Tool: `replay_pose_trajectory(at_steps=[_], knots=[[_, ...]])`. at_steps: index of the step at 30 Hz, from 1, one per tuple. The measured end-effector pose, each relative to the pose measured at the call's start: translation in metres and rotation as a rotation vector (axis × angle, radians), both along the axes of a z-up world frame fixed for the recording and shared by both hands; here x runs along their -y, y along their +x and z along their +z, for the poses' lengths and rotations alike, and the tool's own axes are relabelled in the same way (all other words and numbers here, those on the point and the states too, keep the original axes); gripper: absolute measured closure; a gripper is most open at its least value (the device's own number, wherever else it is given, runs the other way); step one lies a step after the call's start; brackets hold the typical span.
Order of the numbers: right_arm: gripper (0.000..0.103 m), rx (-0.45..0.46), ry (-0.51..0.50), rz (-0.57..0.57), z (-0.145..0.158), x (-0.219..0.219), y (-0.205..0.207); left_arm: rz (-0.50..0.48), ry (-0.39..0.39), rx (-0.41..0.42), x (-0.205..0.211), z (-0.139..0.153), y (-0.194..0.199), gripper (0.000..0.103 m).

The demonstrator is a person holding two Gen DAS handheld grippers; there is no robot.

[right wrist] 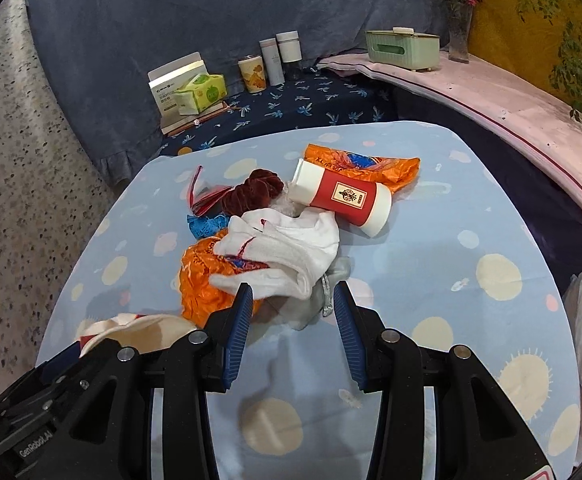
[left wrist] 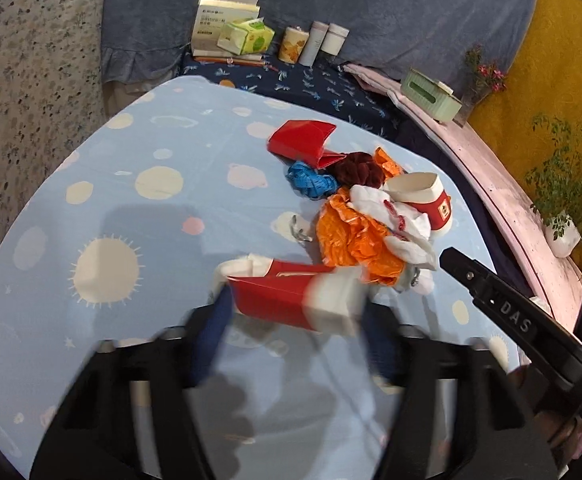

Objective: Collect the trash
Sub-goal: 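Grasp the red-and-white paper cup with the left tool while the right tool grasps the white sock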

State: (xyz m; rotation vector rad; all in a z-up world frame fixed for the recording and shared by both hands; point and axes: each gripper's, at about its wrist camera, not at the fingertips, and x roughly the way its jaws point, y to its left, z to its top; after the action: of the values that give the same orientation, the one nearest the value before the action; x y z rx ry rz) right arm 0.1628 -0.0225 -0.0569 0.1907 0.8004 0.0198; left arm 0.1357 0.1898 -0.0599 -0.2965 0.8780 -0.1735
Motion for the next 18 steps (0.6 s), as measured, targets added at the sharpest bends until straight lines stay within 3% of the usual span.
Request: replay_pose_trajectory(at_steps=[5,10,13,17,18], knots=[[0.065,-0.034,-0.01,-0.005,-0.015,-0.002,0.017,0.017,-0.007,-0.002,-0.011,-0.006,0.007,0.054],[0.082,-0.074,0.002,0.002,-0.029,0.0,0.028,0.01,-0.021,-0.02,-0.016,-0.015,0.009,0.053],[0.093,-0.081,0.023,0.003,-0.034,0.001,0.03,0.016,-0.01,-0.019,-0.016,-0.019,0.008,0.043],[0.095,-0.051,0.023,0.004,-0.03,0.002,0.024,0.022,0.009,-0.024,-0.016,-0.024,0.008,0.045],[0.095,-0.043,0.022,0.004,-0.028,0.002,0.021,0.022,0.013,-0.022,-0.016,-0.026,0.007,0.052]])
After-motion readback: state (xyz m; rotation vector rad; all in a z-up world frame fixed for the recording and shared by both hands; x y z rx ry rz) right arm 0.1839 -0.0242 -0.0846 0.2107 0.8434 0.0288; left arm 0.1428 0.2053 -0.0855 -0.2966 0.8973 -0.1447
